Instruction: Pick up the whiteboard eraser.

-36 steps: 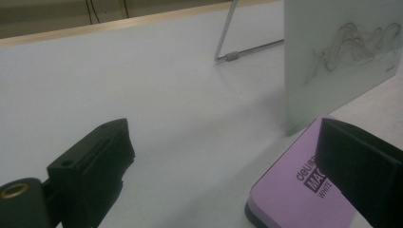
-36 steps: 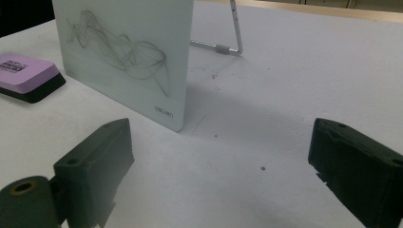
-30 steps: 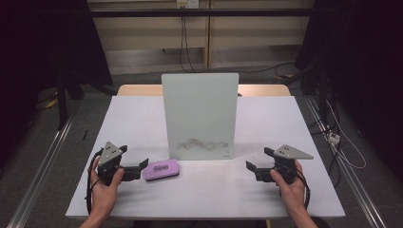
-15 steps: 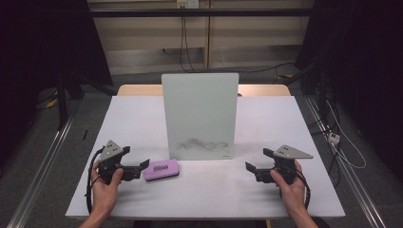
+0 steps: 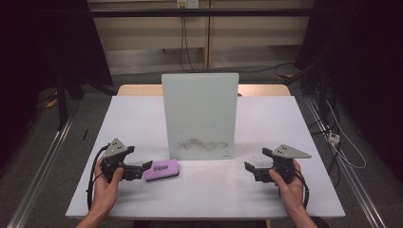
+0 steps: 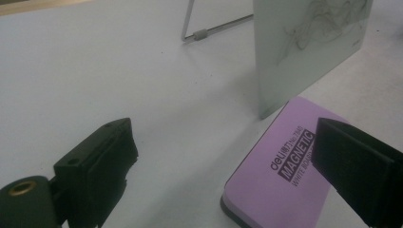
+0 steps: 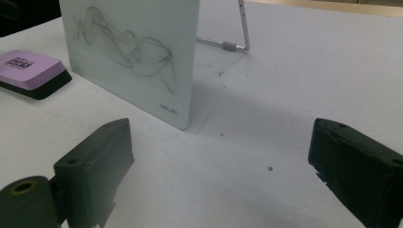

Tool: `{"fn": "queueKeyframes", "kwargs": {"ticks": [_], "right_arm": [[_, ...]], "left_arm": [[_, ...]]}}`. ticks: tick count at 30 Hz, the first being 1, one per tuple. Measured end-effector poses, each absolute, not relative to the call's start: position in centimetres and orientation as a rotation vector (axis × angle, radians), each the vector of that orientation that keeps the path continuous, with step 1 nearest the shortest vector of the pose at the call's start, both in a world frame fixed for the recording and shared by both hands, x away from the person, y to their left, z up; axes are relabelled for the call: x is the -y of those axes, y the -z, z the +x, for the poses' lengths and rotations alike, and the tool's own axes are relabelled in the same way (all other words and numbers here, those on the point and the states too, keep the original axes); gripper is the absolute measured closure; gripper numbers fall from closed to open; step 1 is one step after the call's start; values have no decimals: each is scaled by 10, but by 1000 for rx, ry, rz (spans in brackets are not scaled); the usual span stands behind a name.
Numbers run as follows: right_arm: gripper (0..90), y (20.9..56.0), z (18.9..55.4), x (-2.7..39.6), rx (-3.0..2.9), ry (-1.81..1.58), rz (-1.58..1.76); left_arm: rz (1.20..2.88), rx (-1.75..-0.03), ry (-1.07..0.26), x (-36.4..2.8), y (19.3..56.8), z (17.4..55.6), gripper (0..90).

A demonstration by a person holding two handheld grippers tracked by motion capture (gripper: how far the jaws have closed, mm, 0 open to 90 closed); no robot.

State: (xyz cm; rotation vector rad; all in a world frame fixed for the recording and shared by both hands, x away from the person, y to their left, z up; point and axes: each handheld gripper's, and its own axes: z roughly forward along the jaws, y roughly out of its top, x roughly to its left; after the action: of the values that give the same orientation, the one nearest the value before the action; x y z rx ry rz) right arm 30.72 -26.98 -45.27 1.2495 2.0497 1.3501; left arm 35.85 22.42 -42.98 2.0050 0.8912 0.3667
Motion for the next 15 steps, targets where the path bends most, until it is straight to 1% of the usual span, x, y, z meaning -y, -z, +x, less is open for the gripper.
{"fn": "queueKeyframes", "kwargs": {"ticks": [4,7,9,10,11,12,15], "right_arm": [[76,453,307,268,-2055,-1349,1243],[76,453,307,268,-2058,-1345,1240],[76,453,307,268,-2063,-1338,1244],[76,453,308,268,-2065,-1335,1245],[76,453,308,268,-2064,-1337,1247],[76,453,308,267,-2064,-1339,1247],[76,453,308,267,-2068,-1337,1245]], "left_arm": [[2018,-897,-389,-224,428,359,72],[2012,-887,-366,-223,427,360,58],[2043,-860,-351,-221,425,360,57],[2067,-815,-334,-219,423,361,58],[2067,-815,-334,-219,423,361,68],[2092,-764,-336,-216,421,363,71],[2122,-729,-323,-210,418,365,82]]}}
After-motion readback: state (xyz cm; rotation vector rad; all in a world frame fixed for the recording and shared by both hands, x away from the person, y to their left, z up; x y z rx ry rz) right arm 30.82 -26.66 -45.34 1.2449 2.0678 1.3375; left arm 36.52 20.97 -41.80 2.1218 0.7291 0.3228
